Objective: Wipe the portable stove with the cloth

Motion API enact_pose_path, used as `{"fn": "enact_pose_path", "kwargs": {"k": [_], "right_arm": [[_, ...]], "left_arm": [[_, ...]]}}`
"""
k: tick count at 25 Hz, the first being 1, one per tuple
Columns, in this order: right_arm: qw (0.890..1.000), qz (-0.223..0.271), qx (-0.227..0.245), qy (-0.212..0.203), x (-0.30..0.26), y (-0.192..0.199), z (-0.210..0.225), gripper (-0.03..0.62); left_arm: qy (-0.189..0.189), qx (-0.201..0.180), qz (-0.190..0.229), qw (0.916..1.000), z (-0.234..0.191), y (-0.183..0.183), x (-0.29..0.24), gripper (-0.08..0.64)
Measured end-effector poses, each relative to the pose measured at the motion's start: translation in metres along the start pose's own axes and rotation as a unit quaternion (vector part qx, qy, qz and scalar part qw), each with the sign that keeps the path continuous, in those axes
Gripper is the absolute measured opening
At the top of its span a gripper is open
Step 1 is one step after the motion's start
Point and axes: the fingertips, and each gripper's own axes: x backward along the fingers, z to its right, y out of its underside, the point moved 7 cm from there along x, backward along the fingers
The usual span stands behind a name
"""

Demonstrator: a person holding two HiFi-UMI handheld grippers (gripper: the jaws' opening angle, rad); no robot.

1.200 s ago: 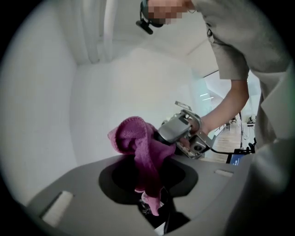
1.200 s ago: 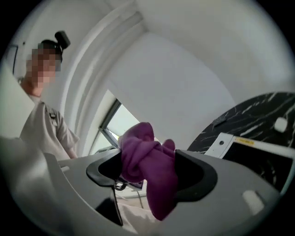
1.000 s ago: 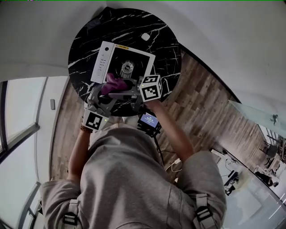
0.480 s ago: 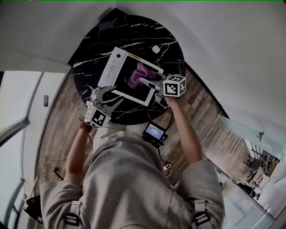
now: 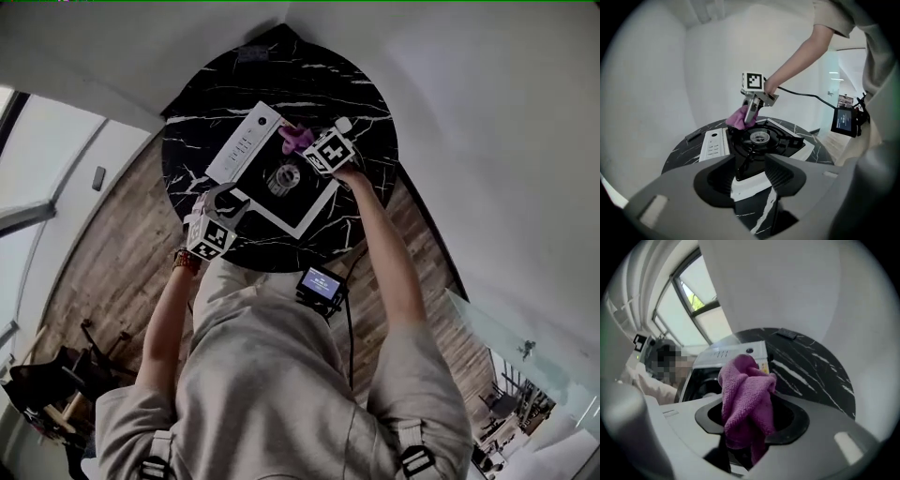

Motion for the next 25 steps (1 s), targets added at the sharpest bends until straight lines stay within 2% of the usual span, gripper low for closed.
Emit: {"fn": "enact_pose_path", "kwargs": {"k": [2,5,6,9,11,14,16,19,25], "right_arm": [[0.998,-0.031,0.048,-0.026,-0.008,0.013,-0.012,0.269],[0.995,-0.009,0.080,-0.056,0.002,0.012,-0.011,0.318],[0.995,0.005,0.084,-0.058,0.009,0.009,-0.007,0.316],[0.993,0.038,0.091,-0.060,0.023,-0.007,-0.001,0.236],[0.992,0.030,0.100,-0.064,0.013,-0.015,-0.008,0.218],[0.991,0.003,0.124,-0.040,-0.012,-0.024,-0.018,0.188],[0.991,-0.011,0.129,-0.040,-0.019,-0.028,-0.017,0.178],[0.989,-0.027,0.131,-0.059,-0.020,-0.028,-0.015,0.168],[0.983,-0.052,0.165,-0.067,-0.022,-0.033,-0.013,0.147]], "left_arm": [[-0.016,0.020,-0.012,0.9996,0.013,0.000,0.000,0.192],[-0.044,0.041,-0.018,0.9980,0.017,-0.003,-0.008,0.192],[-0.052,0.048,-0.018,0.9973,0.018,-0.005,-0.010,0.192],[-0.071,0.057,-0.020,0.9956,0.020,-0.006,-0.015,0.189],[-0.085,0.067,-0.025,0.9939,0.017,-0.003,-0.016,0.187],[-0.098,0.080,-0.032,0.9914,0.010,0.001,-0.019,0.186],[-0.098,0.080,-0.037,0.9913,0.007,0.002,-0.022,0.181],[-0.094,0.078,-0.046,0.9914,0.003,0.004,-0.029,0.147],[-0.080,0.065,-0.062,0.9927,0.000,0.005,-0.038,0.150]]}}
